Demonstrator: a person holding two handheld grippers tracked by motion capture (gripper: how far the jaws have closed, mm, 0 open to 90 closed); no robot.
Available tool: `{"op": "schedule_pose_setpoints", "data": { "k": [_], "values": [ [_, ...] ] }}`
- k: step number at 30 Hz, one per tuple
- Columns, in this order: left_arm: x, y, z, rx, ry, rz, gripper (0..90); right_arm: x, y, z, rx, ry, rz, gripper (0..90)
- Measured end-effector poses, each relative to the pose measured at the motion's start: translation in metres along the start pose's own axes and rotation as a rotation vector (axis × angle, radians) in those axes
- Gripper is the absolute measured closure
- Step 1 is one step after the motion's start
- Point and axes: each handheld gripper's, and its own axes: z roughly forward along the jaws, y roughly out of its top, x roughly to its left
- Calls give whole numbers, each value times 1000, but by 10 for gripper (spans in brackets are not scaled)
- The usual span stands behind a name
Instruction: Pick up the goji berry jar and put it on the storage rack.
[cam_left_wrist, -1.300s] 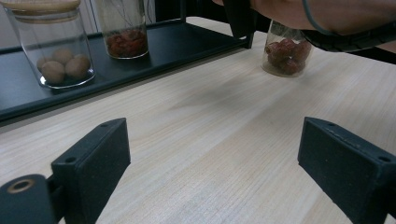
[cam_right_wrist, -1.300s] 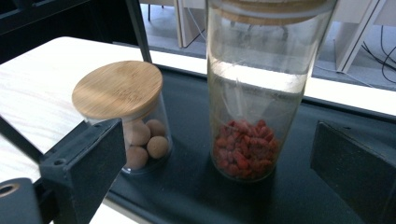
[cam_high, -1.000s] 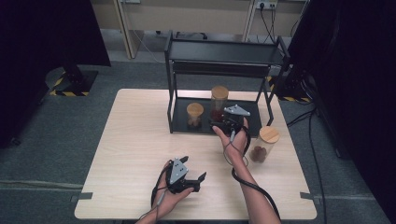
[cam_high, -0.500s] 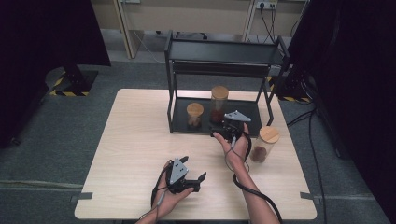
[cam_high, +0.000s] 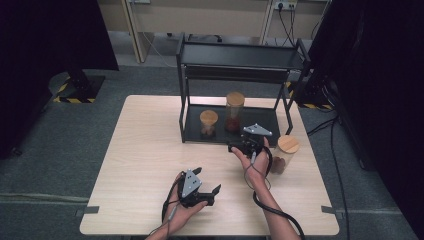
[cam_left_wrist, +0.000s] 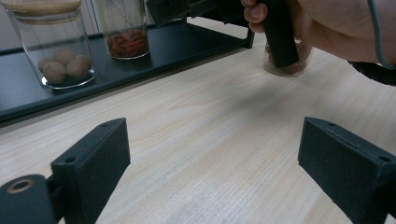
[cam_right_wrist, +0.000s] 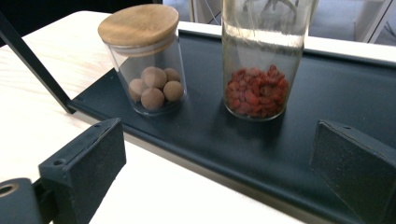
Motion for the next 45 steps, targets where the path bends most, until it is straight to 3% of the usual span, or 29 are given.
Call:
{"op": "schedule_pose_setpoints", "data": {
  "k": [19,45],
  "values": [
    [0,0,0,1,0,-2,86,4,-9,-14,0,12,-30,38],
    [0,0,0,1,1,0,86,7,-27,-31,11,28,-37,38]
  ]
}}
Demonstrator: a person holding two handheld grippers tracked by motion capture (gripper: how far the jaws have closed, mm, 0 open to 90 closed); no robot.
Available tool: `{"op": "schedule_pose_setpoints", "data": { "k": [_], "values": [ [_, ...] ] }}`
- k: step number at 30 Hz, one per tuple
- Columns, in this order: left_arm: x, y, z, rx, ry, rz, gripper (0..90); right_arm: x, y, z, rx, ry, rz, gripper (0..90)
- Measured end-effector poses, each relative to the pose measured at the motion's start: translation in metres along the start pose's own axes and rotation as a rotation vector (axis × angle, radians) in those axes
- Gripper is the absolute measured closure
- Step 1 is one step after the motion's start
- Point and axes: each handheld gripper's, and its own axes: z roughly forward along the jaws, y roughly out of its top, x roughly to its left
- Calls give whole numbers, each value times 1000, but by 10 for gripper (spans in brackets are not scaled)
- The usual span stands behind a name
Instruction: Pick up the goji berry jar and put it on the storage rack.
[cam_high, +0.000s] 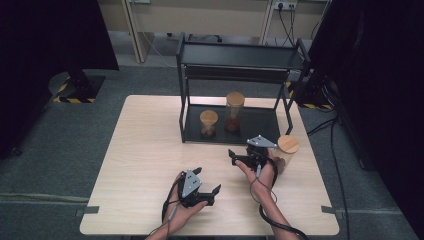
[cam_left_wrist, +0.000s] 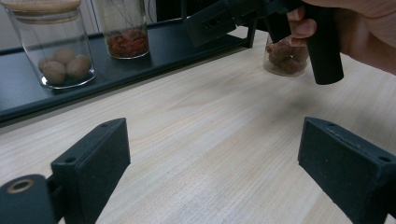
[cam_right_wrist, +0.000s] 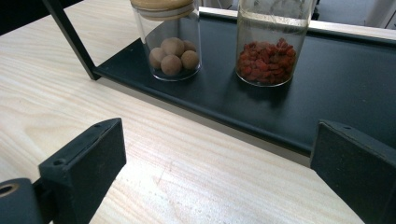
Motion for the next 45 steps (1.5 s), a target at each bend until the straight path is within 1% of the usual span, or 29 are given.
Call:
{"op": "schedule_pose_setpoints", "data": {
  "k": [21,29,45],
  "values": [
    [0,0,0,0,0,0,86,4,-9,-11,6,12,-13,38],
    [0,0,0,1,0,-1,86,4,-15,-17,8,18,-4,38],
    [0,0,0,1,1,0,86,3,-23,-28,4,19,-6,38]
  ]
}}
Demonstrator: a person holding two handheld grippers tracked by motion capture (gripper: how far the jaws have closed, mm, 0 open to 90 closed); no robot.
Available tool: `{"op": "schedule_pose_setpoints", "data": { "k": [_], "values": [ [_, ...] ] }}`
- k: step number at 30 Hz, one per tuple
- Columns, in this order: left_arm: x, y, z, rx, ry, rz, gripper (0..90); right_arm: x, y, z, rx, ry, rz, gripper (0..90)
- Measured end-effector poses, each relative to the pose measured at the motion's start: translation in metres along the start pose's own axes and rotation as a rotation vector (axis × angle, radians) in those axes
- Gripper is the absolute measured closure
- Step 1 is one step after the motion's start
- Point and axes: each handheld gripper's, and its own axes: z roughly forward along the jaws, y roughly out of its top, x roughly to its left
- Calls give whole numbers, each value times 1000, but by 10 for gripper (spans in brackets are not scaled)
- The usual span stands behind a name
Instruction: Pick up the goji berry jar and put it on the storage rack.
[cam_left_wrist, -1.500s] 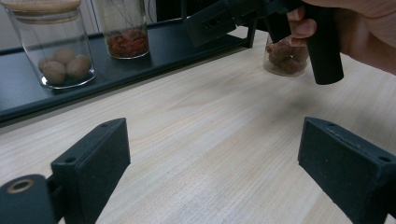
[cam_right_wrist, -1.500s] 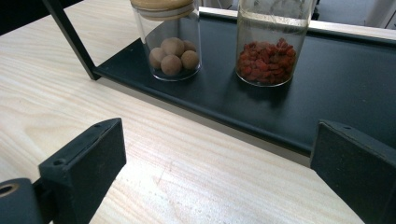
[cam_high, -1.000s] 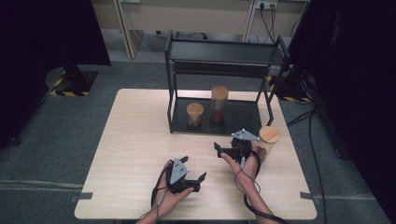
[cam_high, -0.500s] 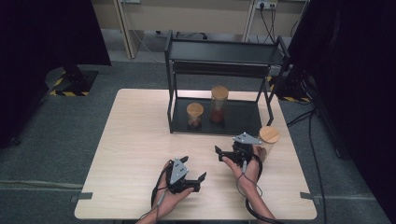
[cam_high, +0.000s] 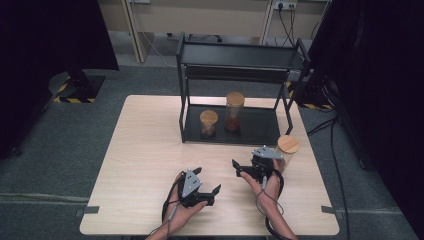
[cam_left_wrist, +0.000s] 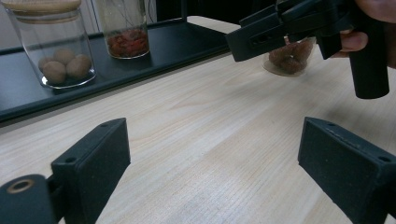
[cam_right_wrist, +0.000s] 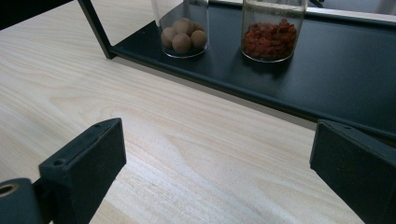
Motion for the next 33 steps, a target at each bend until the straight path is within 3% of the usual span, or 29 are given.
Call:
{"op": "schedule_pose_setpoints", "data": {
  "k": [33],
  "values": [
    [0,0,0,0,0,-1,87,2,-19,-24,-7,5,4,38]
  ]
}}
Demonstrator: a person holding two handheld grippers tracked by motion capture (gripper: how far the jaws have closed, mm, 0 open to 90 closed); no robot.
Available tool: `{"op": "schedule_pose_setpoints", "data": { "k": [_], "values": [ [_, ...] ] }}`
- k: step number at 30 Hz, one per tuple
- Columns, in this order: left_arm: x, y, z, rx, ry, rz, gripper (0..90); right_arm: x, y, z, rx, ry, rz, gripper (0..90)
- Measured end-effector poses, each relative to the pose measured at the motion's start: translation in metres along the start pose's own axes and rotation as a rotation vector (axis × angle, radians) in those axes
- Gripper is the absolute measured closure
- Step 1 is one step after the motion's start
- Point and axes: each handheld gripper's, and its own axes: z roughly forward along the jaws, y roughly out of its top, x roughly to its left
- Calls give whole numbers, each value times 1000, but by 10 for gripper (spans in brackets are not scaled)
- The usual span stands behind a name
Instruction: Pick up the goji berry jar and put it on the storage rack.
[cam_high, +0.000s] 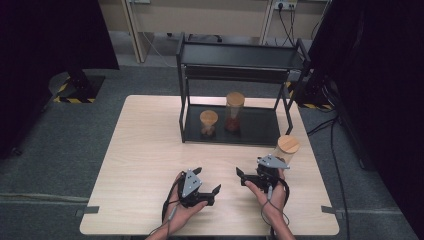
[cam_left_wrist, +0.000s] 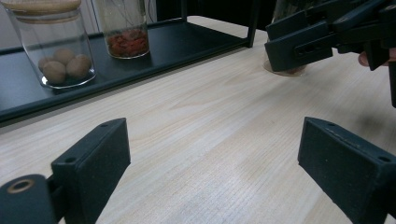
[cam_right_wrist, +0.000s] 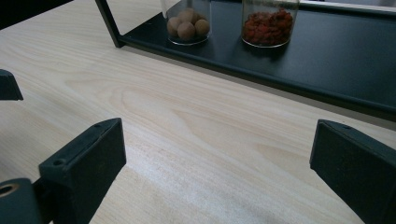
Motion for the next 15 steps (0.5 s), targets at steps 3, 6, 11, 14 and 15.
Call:
{"op": "schedule_pose_setpoints", "data": {
  "k": [3,6,11,14,15],
  "values": [
    [0,0,0,1,0,0,87,0,-1,-3,-1,-2,3,38],
    [0,0,0,1,0,-1,87,0,-2,-6,-6,-2,3,38],
    [0,0,0,1,0,-1,87,0,-4,-11,-11,-4,6,38],
    [0,0,0,1,0,-1,87,0,-5,-14,-15,-3,8,38],
    [0,0,0,1,0,-2,87,0,-6,-15,-14,-4,9,38]
  ]
}}
